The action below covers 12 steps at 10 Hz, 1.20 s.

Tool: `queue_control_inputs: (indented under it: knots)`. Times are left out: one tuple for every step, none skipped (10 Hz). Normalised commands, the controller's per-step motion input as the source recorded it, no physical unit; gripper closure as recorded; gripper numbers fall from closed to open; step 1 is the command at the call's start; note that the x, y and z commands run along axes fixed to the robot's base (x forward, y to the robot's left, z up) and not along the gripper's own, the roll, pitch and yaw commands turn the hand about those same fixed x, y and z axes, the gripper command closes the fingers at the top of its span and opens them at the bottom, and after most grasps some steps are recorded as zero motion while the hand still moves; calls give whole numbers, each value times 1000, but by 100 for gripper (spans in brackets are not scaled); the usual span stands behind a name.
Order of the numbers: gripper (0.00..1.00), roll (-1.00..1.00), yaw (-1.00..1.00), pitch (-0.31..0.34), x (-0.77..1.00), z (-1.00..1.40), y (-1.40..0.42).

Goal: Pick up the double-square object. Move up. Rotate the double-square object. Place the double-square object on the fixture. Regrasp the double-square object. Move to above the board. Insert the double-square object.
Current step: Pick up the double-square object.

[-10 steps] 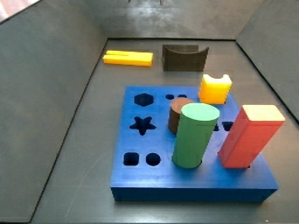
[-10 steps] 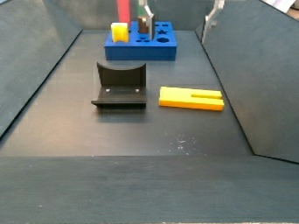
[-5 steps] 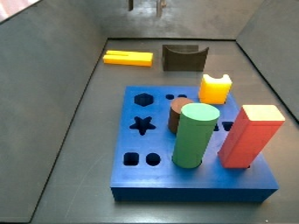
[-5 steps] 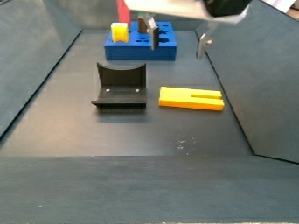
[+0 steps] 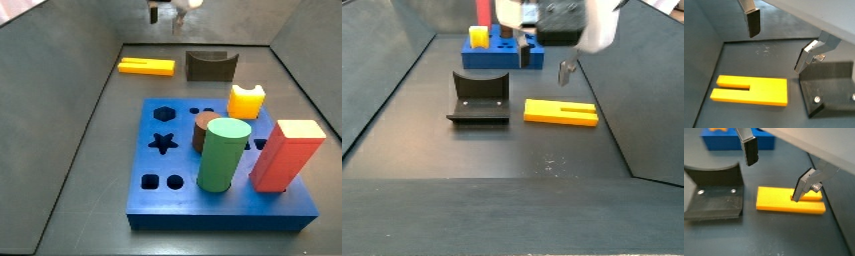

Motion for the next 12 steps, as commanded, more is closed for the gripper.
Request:
queue_control_inputs:
  knots:
    - [0, 0, -1000, -30, 0, -414, 0]
    - [0, 0, -1000, -27, 0, -426, 0]
    - [0, 0, -1000, -31, 0, -443, 0]
    - [0, 0, -1000, -33, 0, -451, 0]
    - [0, 0, -1000, -39, 0, -460, 0]
    - [0, 0, -1000, -50, 0, -497, 0]
    - [0, -39, -1000, -94, 0, -486, 0]
    - [0, -37, -1000, -90, 0, -486, 0]
    - [0, -37, -1000, -91, 0, -486, 0]
    - [0, -99, -1000, -154, 0, -351, -9]
    - [0, -257, -880, -230, 0, -77, -31]
    - [0, -284, -857, -231, 0, -46, -23]
